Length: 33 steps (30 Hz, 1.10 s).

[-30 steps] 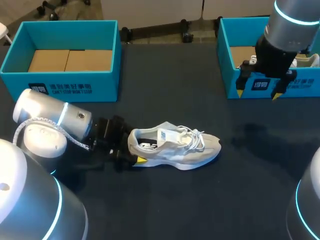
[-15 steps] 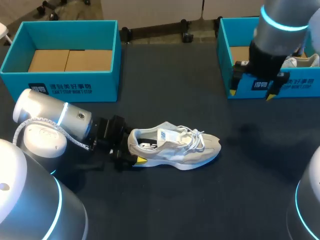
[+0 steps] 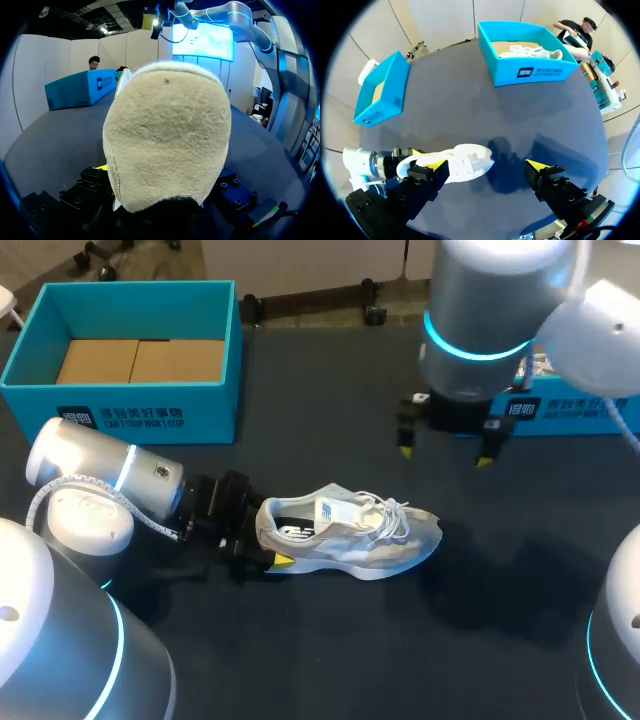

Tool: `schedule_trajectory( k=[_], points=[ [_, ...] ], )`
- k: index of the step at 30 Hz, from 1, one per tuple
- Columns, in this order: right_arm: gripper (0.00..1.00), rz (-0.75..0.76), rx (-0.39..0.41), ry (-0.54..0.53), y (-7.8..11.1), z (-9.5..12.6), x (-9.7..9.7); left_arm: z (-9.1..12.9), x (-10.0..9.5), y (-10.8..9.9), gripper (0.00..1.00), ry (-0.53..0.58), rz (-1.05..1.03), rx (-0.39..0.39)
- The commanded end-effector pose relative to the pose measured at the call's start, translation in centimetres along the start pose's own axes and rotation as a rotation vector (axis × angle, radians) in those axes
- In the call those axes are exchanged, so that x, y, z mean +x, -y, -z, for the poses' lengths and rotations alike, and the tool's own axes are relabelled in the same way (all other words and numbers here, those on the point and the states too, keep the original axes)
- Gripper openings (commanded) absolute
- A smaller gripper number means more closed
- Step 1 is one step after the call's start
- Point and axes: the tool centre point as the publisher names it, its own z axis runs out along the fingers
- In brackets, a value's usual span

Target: Take the shoe out of the shoebox, open the shoe tongue, remove and reinsert the insole, then place the shoe into the shoebox

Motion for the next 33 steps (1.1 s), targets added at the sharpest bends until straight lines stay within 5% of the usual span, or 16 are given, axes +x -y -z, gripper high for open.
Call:
schedule_trajectory(
  k=[1, 14, 33],
  points=[
    [1.00, 0.016, 0.012, 0.077, 0.5, -1.0, 3.4, -0.1, 0.2, -0.1, 0.00, 0.001, 0.000, -0.004],
    [1.00, 0.055, 0.042, 0.078, 3.4, -2.7, 8.8, -0.1, 0.2, -0.1, 0.00, 0.001, 0.000, -0.004],
    [1.00, 0.051, 0.049, 0.083, 3.6, -2.7, 9.1, -0.1, 0.2, -0.1, 0.00, 0.001, 0.000, -0.004]
  ],
)
